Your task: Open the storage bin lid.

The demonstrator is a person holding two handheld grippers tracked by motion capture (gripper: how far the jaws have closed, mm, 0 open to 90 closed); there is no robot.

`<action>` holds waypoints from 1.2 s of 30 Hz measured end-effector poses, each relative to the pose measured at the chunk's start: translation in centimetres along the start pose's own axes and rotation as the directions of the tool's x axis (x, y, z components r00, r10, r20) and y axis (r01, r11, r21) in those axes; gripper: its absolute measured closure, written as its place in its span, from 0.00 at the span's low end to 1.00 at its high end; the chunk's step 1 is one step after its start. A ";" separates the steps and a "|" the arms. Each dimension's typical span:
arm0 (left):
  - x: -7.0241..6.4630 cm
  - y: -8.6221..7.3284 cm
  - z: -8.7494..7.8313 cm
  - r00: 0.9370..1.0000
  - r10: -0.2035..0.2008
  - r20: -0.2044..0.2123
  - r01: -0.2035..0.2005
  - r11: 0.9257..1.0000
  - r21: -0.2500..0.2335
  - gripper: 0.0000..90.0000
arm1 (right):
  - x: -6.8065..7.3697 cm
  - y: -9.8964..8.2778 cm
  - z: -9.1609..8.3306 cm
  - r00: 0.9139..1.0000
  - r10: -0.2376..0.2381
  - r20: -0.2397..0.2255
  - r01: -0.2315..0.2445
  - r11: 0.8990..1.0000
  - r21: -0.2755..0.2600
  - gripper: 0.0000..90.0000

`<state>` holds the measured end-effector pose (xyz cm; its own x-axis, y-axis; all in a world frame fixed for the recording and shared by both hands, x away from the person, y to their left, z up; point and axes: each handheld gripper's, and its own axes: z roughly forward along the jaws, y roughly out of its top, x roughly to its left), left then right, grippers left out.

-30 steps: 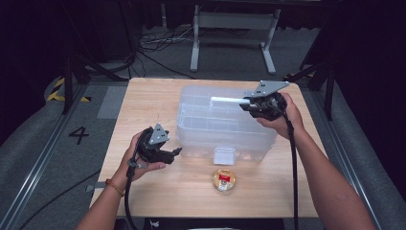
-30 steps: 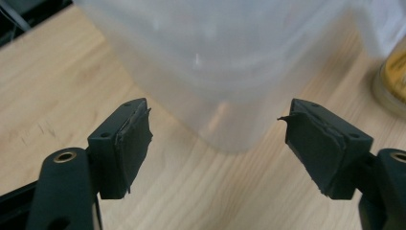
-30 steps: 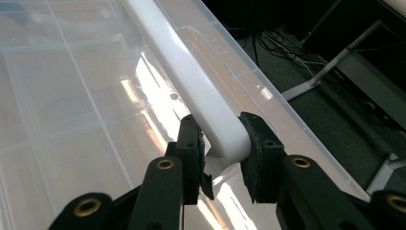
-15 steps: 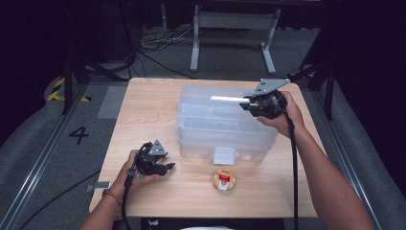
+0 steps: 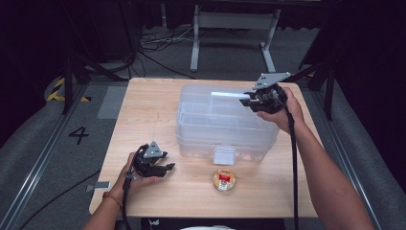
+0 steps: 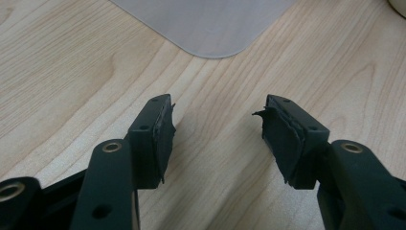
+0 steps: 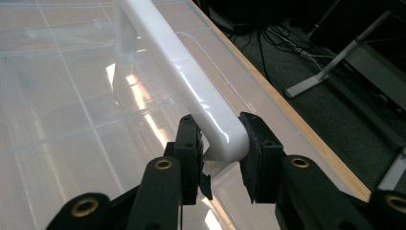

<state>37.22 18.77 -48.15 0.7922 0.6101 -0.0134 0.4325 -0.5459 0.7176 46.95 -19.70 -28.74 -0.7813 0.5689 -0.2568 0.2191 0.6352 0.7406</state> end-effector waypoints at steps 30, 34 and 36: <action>-0.5 5.9 -6.1 0.994 0.032 -0.108 -0.055 0.974 -0.220 0.99 | -3.2 3.0 0.8 0.996 0.085 -0.010 -0.083 0.992 0.092 0.78; -0.8 7.0 -5.8 0.992 0.061 -0.108 -0.083 0.973 -0.213 1.00 | -3.5 3.2 1.0 0.996 0.086 -0.013 -0.085 0.992 0.095 0.77; -0.9 7.5 -5.6 0.992 0.064 -0.104 -0.086 0.972 -0.217 1.00 | -3.6 3.2 1.0 0.996 0.088 -0.016 -0.086 0.992 0.096 0.77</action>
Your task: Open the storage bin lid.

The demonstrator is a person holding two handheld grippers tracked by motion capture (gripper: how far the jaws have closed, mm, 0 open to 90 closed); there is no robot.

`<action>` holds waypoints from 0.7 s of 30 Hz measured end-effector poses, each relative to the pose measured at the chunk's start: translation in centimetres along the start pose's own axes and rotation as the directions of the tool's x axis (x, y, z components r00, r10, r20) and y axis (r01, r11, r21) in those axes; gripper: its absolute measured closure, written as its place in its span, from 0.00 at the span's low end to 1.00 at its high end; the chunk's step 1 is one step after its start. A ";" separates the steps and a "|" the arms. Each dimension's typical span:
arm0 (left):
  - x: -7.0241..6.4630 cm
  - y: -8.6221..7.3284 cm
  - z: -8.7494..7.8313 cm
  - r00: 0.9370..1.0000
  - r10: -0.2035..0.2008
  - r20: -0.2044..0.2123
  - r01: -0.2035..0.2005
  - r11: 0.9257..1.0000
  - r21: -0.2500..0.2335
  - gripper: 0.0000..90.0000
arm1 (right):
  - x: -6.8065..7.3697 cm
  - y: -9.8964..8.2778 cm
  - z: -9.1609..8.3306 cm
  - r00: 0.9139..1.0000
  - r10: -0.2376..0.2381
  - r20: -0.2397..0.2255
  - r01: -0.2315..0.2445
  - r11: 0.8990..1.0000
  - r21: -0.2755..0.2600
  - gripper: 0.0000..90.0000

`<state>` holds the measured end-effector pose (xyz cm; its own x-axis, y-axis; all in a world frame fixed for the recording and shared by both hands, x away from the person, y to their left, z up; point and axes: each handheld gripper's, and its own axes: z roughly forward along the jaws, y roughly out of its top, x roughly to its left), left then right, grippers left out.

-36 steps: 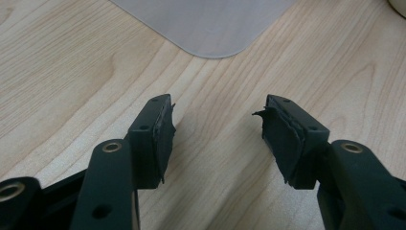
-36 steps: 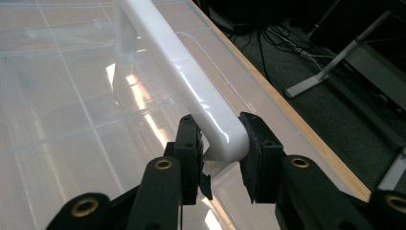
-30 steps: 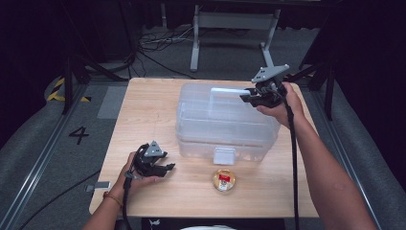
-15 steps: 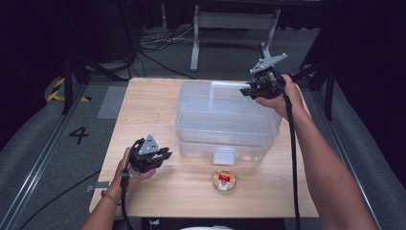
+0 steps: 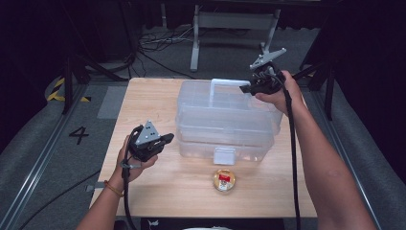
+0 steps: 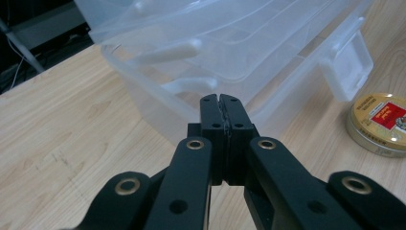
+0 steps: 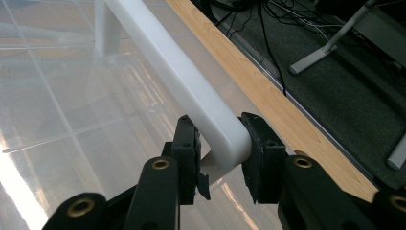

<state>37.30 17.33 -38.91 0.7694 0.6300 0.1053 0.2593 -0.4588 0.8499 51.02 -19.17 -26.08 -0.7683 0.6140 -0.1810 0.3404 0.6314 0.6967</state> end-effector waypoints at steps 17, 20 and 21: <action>0.2 1.1 1.9 1.000 -0.017 0.000 0.017 1.000 -0.001 1.00 | 0.0 -0.1 0.0 1.000 -0.011 -0.001 0.011 1.000 0.004 0.77; 0.3 1.2 1.9 0.999 -0.033 -0.002 0.033 0.999 -0.019 1.00 | 0.1 -0.2 0.1 1.000 -0.008 -0.012 0.008 1.000 0.006 0.77; 0.4 1.3 1.9 0.999 -0.034 -0.002 0.034 0.999 -0.020 1.00 | 0.2 -0.2 0.1 1.000 -0.009 -0.012 0.009 1.000 0.010 0.77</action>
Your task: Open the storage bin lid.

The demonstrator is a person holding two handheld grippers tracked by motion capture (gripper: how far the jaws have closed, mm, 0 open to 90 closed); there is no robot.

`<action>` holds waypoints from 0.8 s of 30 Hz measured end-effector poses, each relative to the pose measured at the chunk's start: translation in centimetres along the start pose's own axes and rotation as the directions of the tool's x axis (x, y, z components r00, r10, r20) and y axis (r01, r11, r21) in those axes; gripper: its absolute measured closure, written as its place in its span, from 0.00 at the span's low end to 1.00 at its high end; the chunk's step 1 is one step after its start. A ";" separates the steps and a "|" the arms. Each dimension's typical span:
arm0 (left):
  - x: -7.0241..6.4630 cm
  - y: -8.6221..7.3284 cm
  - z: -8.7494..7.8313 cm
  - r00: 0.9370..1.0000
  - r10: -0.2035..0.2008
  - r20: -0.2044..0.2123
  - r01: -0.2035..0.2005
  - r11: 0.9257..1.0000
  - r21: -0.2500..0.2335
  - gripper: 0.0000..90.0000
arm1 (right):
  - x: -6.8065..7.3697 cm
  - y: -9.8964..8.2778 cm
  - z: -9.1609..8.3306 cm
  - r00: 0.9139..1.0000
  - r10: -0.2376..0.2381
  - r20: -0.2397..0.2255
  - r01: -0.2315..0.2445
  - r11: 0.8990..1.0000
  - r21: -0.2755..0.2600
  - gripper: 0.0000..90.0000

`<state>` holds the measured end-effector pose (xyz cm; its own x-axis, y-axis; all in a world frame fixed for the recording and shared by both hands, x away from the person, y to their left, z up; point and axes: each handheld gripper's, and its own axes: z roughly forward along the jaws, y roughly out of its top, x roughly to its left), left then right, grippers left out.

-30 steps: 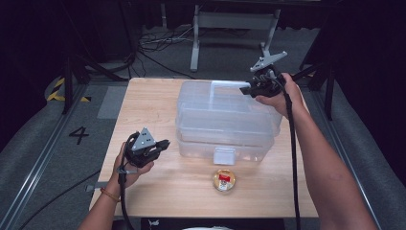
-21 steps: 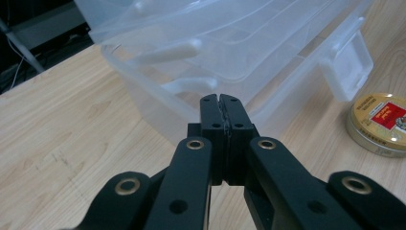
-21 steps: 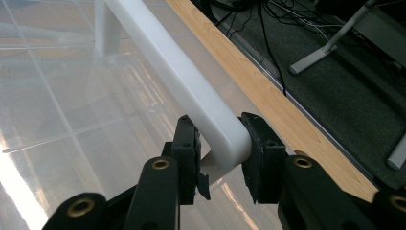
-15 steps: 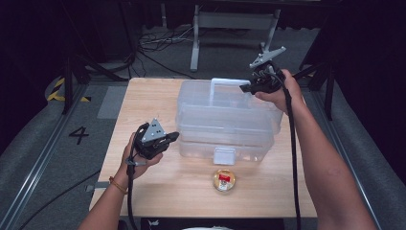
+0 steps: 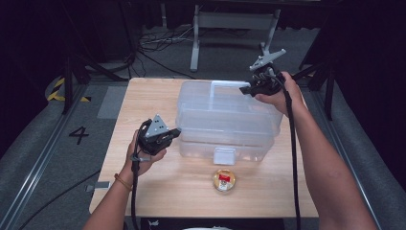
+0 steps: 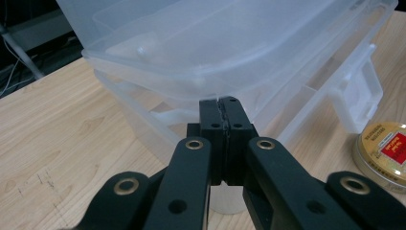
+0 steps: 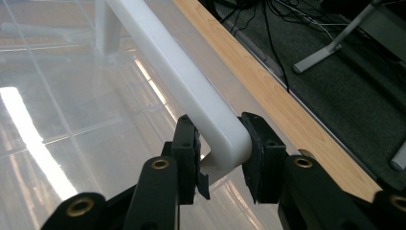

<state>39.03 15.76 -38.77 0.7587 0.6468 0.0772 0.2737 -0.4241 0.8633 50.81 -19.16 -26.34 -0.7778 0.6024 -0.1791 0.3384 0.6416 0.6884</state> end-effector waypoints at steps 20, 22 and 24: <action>-0.3 -0.2 -0.5 1.000 0.000 0.008 0.000 1.000 -0.031 1.00 | -0.1 0.2 0.0 1.000 -0.004 0.015 0.004 1.000 0.001 0.77; -0.2 0.0 -0.6 1.000 -0.012 0.011 0.012 0.999 -0.043 1.00 | -0.2 0.3 0.0 1.000 -0.005 0.012 0.005 1.000 0.003 0.77; -0.2 0.1 -0.6 1.000 -0.003 -0.002 0.003 0.999 -0.040 1.00 | -0.2 0.4 0.1 1.000 -0.010 0.015 0.010 1.000 0.007 0.77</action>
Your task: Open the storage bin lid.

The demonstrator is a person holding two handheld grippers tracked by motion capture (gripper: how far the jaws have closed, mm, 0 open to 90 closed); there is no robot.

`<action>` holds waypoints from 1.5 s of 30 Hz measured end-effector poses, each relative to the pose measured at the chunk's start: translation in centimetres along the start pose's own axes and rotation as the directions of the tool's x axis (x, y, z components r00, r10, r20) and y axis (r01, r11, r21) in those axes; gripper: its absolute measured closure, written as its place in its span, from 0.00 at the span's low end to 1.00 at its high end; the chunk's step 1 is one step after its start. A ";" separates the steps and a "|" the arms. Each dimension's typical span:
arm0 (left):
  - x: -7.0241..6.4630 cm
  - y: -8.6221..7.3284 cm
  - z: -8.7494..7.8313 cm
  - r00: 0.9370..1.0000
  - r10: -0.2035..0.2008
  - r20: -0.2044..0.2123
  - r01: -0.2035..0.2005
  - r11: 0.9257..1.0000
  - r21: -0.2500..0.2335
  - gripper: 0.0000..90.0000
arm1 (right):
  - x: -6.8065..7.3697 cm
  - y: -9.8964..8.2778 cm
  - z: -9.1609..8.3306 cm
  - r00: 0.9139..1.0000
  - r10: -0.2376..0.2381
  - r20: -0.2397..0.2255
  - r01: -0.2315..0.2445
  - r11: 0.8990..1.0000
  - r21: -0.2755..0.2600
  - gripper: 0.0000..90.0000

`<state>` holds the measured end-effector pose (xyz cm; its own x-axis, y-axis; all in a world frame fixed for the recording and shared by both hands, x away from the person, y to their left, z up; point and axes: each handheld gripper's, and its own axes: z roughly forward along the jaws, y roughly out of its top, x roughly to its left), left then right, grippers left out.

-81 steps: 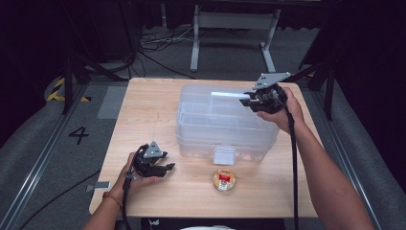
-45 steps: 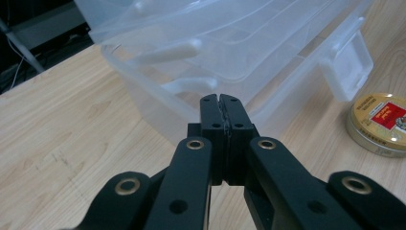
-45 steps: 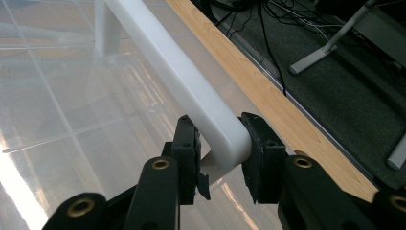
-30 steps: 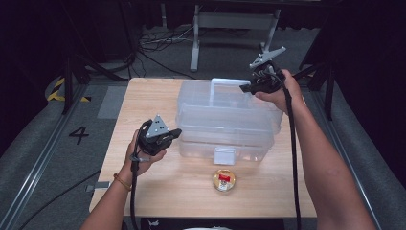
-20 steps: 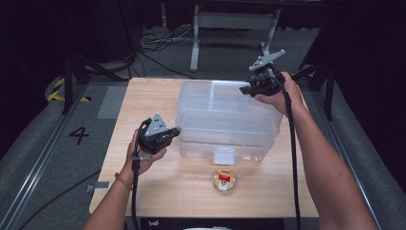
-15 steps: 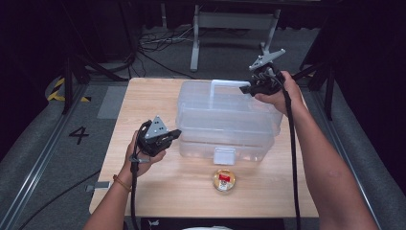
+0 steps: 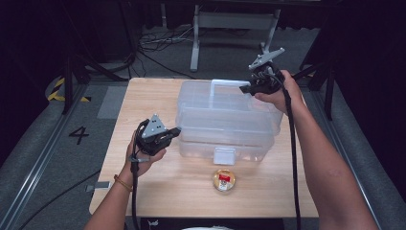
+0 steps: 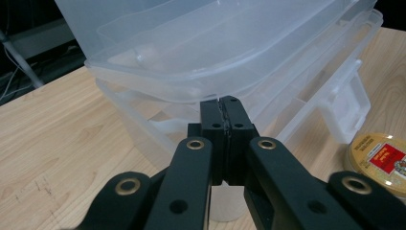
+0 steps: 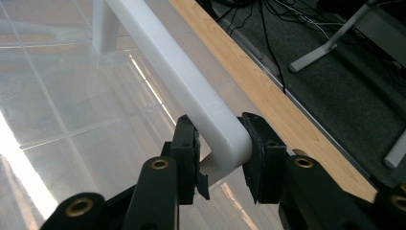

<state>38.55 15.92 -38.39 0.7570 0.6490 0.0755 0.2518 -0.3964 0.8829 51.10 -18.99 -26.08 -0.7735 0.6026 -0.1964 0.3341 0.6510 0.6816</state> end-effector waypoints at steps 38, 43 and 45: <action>0.3 1.6 0.5 0.999 0.037 -0.024 -0.036 0.998 0.048 1.00 | -0.3 -18.3 -9.3 0.975 0.139 0.172 -0.084 0.953 -0.291 0.40; 0.3 2.5 0.6 0.997 0.065 -0.031 -0.063 0.996 0.056 1.00 | 0.3 -19.7 -8.0 0.983 0.129 0.129 -0.088 0.954 -0.287 0.39; 0.2 2.9 0.6 0.997 0.067 -0.029 -0.066 0.996 0.054 1.00 | 0.8 -20.1 -7.2 0.987 0.109 0.116 -0.073 0.958 -0.279 0.39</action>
<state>39.82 14.54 -36.12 0.7543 0.6396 0.1482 0.2340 -0.4728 0.8496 39.85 -34.92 -34.84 -0.6645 0.7195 -0.2018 0.2260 0.4509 0.8635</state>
